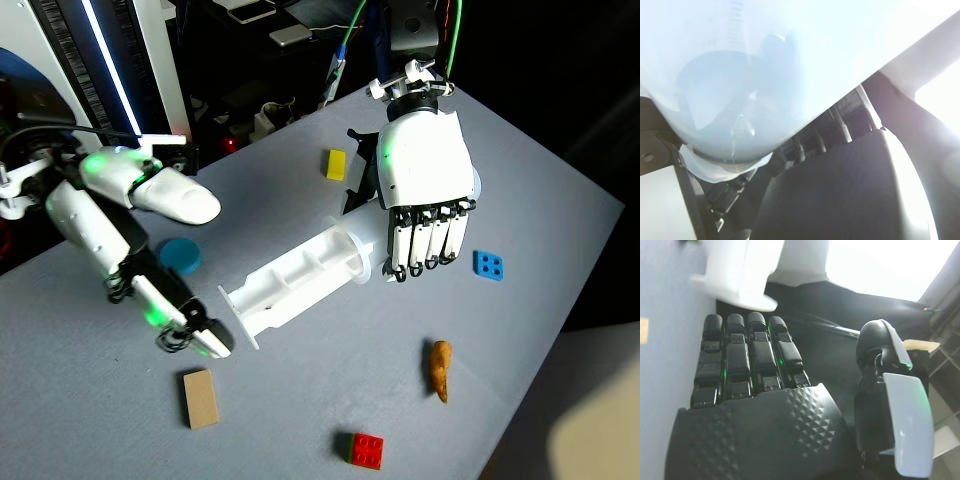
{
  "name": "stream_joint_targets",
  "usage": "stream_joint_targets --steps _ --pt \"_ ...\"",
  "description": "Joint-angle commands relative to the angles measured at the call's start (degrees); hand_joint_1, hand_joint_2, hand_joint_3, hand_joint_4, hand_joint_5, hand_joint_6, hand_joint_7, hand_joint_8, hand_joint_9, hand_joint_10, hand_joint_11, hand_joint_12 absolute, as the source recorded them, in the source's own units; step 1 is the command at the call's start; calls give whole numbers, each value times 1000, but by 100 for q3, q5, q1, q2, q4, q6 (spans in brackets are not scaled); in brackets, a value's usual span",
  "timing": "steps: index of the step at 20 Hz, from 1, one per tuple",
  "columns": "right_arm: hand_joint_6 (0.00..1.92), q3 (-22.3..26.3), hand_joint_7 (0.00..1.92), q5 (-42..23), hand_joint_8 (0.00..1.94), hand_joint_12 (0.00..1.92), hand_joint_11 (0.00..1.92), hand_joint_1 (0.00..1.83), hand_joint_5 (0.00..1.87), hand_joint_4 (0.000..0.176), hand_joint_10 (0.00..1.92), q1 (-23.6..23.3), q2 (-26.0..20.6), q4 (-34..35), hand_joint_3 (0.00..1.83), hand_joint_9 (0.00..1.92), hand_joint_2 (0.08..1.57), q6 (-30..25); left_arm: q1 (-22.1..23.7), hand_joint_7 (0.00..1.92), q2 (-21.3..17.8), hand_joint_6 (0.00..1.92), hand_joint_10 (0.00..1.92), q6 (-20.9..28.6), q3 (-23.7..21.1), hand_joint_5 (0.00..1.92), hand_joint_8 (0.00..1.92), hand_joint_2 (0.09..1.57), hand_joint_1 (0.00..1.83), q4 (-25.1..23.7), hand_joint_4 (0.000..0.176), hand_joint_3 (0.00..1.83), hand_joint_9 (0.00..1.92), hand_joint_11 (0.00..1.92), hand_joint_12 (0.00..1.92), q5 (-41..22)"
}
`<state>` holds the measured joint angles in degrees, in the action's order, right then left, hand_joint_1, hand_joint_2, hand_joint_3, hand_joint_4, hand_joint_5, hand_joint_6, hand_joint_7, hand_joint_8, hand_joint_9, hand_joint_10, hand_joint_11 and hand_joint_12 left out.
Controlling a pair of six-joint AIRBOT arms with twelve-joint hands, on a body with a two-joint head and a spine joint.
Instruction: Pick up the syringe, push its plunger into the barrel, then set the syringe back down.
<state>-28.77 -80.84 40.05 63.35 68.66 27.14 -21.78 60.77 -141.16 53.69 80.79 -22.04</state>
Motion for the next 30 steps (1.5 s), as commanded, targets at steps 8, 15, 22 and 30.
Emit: stream_joint_targets --steps 8,15,22,30 --pt "0 -382 101 222 0 269 0 66 80 0 0 -533 334 -571 0 106 1125 174 117 827 -90 796 1182 -52 93 976 1182 1122 1493 -233 0 0 911 777 1569 -117" --pt "0 -489 101 635 0 269 0 66 80 0 0 -856 686 -655 0 106 1125 388 144 826 -101 796 1182 -50 74 976 1182 1122 1493 -232 0 0 911 777 1569 -124" --pt "0 -673 101 1003 0 269 0 66 80 0 0 -1104 1133 -655 0 106 1125 472 170 827 -127 796 1181 -12 48 977 1182 1122 1493 -228 0 0 912 777 1569 -210" --pt "0 -773 101 1475 0 269 0 66 80 0 0 -1316 1399 -665 0 106 1125 599 172 827 -151 796 1181 34 3 977 1181 1122 1493 -227 0 0 912 777 1569 -261"
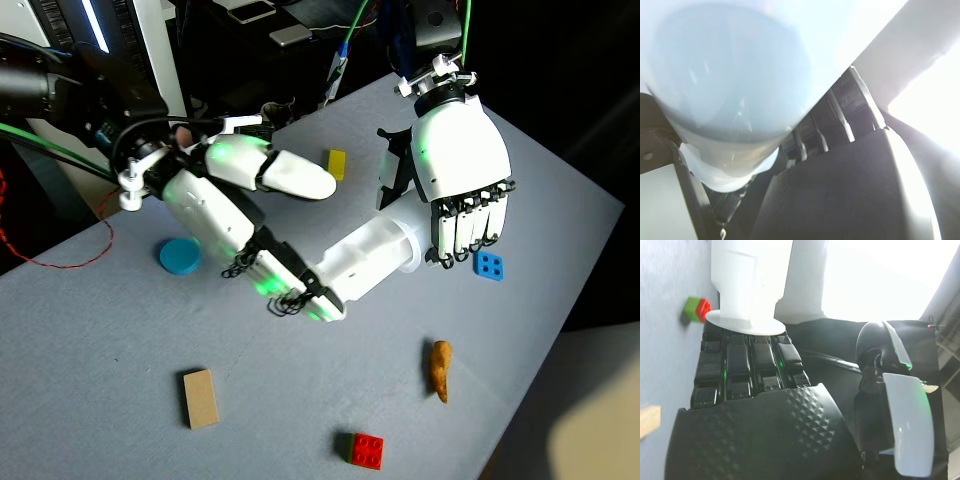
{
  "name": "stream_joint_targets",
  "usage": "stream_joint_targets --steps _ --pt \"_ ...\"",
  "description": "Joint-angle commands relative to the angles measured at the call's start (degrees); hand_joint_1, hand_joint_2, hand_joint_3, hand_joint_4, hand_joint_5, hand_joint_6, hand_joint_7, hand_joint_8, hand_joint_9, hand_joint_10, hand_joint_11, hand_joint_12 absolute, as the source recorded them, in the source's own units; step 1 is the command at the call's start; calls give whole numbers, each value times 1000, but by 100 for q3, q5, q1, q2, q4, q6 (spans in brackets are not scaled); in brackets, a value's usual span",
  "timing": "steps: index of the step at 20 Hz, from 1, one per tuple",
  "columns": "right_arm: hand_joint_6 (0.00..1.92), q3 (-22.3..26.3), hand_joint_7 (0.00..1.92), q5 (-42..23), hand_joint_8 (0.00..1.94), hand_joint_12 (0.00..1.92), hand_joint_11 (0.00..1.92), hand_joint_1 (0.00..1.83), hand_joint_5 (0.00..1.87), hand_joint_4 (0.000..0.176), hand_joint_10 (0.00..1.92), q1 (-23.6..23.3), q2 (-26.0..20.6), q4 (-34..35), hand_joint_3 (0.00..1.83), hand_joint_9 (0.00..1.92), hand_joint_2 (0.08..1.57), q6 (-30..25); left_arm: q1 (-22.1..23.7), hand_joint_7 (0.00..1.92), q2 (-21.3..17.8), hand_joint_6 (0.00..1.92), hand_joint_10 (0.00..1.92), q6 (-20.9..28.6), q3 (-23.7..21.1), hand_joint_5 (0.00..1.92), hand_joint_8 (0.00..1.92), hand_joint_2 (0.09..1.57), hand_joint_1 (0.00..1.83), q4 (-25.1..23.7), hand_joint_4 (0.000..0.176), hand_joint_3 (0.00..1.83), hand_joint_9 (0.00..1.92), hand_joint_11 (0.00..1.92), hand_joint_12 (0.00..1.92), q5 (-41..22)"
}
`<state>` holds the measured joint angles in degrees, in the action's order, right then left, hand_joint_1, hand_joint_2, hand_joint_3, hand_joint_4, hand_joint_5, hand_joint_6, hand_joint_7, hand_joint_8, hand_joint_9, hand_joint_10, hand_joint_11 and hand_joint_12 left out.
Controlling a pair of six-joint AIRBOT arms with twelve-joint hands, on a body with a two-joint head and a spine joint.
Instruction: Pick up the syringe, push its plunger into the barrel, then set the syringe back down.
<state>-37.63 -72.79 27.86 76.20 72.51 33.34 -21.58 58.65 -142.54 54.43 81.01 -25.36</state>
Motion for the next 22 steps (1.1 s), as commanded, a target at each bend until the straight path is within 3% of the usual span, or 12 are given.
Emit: stream_joint_targets --steps 1,16,22 --pt "0 83 101 756 0 269 0 66 80 0 0 -127 149 -1057 0 106 1125 12 144 827 54 795 1181 175 -82 976 1181 1121 1493 -248 0 0 912 777 1569 69" --pt "0 -328 101 1513 0 269 0 66 80 0 0 -363 562 -1324 0 106 1125 30 149 827 53 795 1181 216 -100 977 1181 1122 1493 -249 0 0 912 778 1568 83" --pt "0 -321 101 1399 0 269 0 66 80 0 0 -332 581 -1356 0 106 1125 28 149 827 54 795 1181 215 -92 977 1181 1122 1493 -249 0 0 912 778 1568 112"
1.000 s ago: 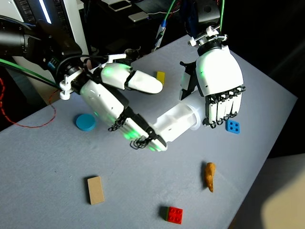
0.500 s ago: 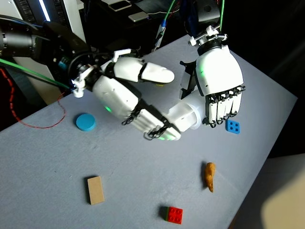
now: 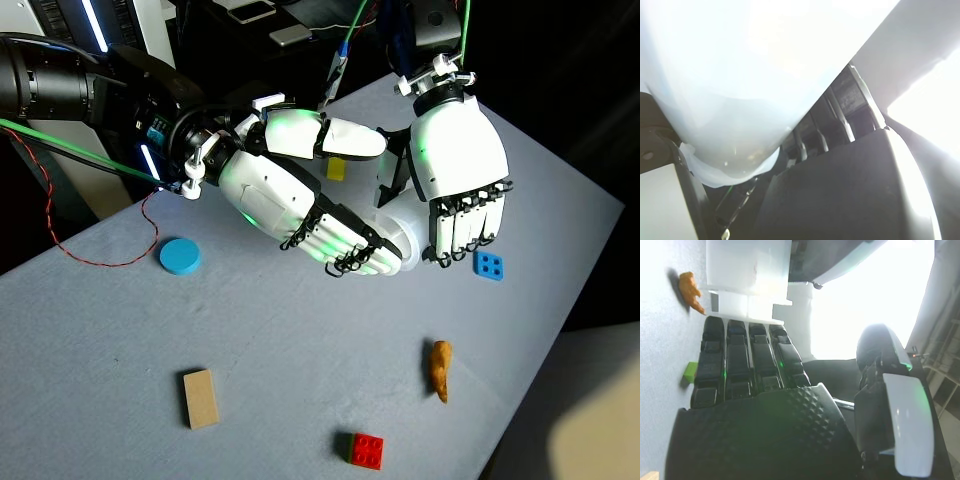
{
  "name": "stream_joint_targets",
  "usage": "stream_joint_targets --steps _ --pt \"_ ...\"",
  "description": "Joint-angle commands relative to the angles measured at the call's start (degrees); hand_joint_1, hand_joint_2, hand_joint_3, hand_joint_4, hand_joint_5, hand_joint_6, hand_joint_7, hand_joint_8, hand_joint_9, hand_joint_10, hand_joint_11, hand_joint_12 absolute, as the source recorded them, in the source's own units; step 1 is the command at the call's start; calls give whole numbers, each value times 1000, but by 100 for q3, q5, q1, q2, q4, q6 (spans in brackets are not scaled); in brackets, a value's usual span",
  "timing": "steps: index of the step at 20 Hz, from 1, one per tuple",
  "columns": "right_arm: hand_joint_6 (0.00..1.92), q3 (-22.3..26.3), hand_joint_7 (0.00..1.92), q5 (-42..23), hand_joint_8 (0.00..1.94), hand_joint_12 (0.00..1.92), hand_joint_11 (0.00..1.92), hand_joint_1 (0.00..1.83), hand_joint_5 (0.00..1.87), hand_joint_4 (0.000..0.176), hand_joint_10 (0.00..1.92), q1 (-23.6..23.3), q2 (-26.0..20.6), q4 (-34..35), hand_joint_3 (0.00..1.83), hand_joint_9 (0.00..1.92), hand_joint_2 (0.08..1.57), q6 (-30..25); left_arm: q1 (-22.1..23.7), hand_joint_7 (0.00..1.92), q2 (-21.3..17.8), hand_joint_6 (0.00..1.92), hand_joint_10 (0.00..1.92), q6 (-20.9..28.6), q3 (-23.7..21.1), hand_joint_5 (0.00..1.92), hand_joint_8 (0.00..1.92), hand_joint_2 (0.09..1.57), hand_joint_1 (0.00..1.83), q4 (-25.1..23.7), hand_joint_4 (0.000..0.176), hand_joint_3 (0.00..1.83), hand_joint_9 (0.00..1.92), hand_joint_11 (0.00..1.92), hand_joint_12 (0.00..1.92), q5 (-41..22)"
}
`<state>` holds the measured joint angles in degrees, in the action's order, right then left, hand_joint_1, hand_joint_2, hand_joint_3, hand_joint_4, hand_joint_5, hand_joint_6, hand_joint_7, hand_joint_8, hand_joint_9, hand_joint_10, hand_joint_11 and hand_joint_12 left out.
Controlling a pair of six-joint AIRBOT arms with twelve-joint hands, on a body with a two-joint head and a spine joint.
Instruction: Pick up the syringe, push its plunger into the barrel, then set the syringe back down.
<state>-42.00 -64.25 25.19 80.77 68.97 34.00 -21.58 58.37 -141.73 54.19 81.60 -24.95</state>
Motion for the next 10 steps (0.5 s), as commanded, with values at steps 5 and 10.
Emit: stream_joint_targets --steps 5,10 --pt "0 399 101 -256 0 269 0 66 80 0 0 119 -209 -1079 0 106 1125 -97 131 827 83 795 1181 134 -85 977 1181 1121 1493 -308 0 0 912 777 1568 48" --pt "0 787 101 -730 0 269 0 66 80 0 0 266 -787 -1083 0 106 1125 -173 77 827 86 795 1181 134 -138 977 1181 1122 1493 -308 0 0 912 778 1568 -19"
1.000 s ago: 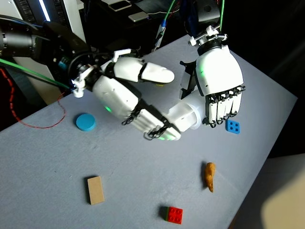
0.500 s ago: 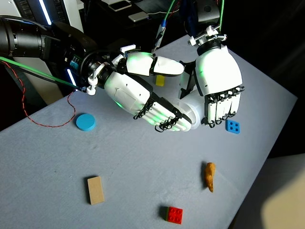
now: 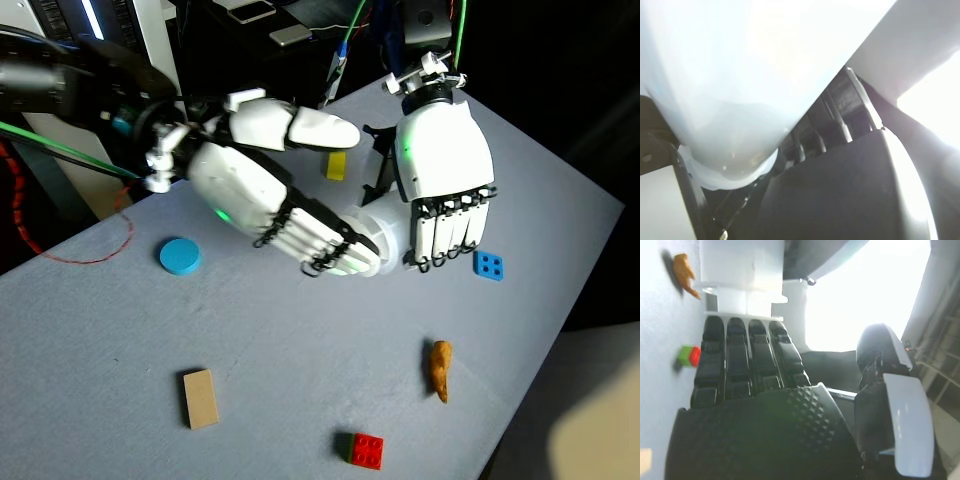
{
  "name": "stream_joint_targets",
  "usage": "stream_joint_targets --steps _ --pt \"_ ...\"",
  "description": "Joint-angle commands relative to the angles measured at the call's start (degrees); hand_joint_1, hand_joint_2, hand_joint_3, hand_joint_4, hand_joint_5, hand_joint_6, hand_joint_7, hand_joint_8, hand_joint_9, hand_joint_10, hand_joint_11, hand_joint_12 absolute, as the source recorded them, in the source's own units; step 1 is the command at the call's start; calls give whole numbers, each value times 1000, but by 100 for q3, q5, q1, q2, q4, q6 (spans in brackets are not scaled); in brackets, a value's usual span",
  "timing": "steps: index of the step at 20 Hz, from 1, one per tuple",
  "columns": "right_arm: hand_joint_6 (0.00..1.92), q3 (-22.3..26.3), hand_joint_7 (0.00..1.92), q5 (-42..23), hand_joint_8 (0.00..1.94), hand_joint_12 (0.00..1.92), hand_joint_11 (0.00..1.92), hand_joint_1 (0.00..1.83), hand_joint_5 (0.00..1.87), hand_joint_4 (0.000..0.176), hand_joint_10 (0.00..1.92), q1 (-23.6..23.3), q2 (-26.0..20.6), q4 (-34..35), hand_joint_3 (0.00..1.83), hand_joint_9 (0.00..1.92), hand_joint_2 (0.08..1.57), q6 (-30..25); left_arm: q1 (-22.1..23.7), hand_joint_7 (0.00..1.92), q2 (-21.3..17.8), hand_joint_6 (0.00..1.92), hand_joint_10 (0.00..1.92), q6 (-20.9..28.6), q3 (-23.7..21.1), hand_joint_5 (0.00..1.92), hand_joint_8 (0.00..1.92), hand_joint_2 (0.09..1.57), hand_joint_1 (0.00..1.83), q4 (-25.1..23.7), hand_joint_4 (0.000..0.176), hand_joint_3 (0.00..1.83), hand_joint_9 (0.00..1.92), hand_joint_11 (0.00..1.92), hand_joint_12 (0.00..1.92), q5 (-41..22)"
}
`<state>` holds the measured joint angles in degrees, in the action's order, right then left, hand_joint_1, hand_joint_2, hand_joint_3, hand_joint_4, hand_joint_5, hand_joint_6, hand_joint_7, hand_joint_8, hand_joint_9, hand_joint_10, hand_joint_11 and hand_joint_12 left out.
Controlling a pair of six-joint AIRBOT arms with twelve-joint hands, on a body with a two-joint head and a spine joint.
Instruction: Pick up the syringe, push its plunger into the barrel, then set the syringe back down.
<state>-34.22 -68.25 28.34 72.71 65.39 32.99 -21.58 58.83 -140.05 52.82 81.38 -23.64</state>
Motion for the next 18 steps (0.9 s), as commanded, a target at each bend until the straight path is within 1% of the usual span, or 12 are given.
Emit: stream_joint_targets --steps 1,7,14,16,18 --pt "0 85 101 -360 0 269 0 66 80 0 0 -33 -157 -724 0 106 1125 -96 60 827 40 795 1181 -34 -11 977 1181 1121 1493 -286 0 0 912 777 1568 -169" --pt "0 252 101 -362 0 269 0 66 80 0 0 81 -825 -760 0 106 1125 -98 -82 827 94 795 1181 -34 -29 977 1181 1121 1493 -286 0 0 912 777 1568 -215" --pt "0 252 101 39 0 269 0 66 80 0 0 317 -1299 -1119 0 106 1125 414 -317 827 372 795 1181 71 -12 977 1181 1122 1493 -287 0 0 912 778 1568 -313" --pt "0 252 101 84 0 269 0 66 80 0 0 379 -1400 -1232 0 106 1125 620 -393 827 462 795 1181 85 3 977 1181 1122 1493 -287 0 0 912 778 1568 -380" --pt "0 252 101 106 0 269 0 66 80 0 0 469 -1480 -1295 0 106 1125 962 -471 827 530 795 1181 136 12 977 1181 1122 1493 -288 0 0 912 778 1568 -463"
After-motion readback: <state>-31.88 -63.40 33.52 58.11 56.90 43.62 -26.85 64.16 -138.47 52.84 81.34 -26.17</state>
